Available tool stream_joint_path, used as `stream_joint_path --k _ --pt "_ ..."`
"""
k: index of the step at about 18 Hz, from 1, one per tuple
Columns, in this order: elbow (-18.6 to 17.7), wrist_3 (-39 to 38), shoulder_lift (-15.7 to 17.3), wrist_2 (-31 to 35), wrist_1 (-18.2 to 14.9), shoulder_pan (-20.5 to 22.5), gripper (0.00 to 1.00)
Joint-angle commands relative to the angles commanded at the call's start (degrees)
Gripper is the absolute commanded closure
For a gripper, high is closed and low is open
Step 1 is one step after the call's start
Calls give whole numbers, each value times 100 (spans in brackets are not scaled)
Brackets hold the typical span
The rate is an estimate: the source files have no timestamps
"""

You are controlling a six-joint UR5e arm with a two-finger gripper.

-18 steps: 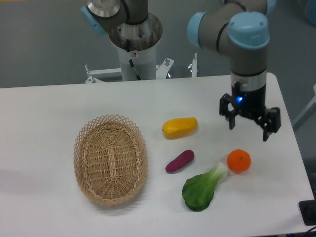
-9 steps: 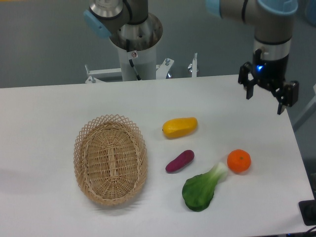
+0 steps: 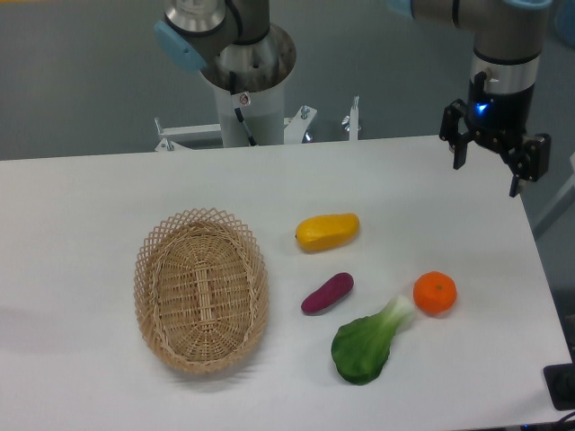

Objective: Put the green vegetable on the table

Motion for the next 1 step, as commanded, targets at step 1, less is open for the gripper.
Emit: stream_joint_path --k 1 --pt "0 -9 0 0 0 9 0"
